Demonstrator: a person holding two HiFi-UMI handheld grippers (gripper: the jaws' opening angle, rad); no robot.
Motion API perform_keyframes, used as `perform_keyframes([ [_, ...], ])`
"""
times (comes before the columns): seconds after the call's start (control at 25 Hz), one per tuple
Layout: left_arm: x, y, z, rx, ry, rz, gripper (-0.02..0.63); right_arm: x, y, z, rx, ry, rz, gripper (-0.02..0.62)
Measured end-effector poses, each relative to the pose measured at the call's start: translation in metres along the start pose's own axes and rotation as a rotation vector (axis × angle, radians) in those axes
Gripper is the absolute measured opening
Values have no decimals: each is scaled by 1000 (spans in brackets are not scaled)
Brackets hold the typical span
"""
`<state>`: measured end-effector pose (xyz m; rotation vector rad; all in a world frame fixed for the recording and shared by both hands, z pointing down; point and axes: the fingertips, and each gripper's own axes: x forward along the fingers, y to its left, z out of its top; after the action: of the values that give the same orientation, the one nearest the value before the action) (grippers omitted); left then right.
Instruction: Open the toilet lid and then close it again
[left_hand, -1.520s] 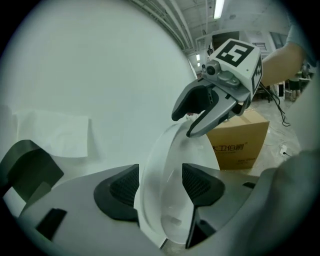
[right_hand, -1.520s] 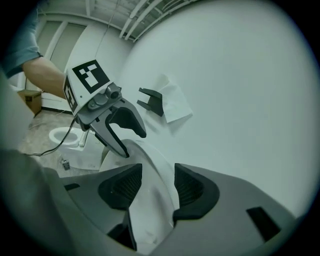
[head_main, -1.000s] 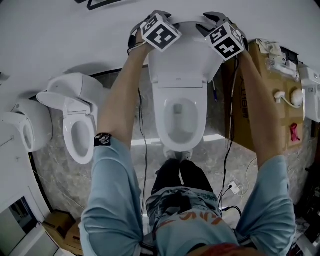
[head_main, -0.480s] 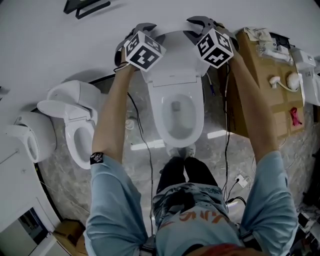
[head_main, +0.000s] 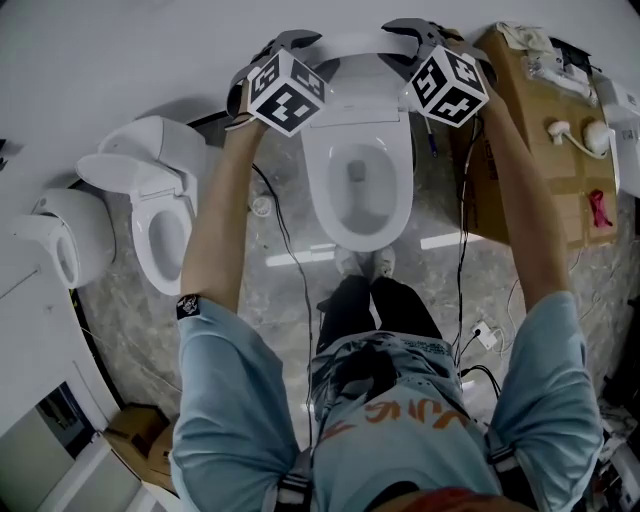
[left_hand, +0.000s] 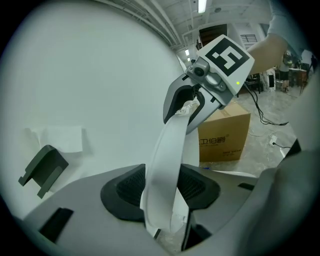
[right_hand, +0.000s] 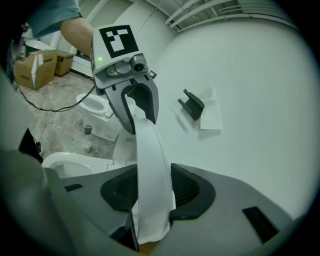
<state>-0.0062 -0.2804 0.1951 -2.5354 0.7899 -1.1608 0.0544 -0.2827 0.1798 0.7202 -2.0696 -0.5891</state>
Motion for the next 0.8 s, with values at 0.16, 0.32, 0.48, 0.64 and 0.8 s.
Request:
perform_keyframes([
  [0.16, -20, -34, -2, 4, -26, -38, 221, -21, 34, 4, -25, -4, 49, 176],
  [0.32, -41, -66, -17, 5, -22, -69, 232, -33, 75, 13, -60, 4, 102, 176],
  [0.48, -56, -108, -28, -14, -12, -91, 247, -50, 119, 10, -82, -8, 146, 178],
  [0.64, -67, -146, -35, 0, -12, -135, 252, -66, 157, 3, -97, 6, 172, 179],
  [0.8, -81, -178, -52, 2, -8, -207, 244, -72, 198, 3, -78, 0, 223, 193],
])
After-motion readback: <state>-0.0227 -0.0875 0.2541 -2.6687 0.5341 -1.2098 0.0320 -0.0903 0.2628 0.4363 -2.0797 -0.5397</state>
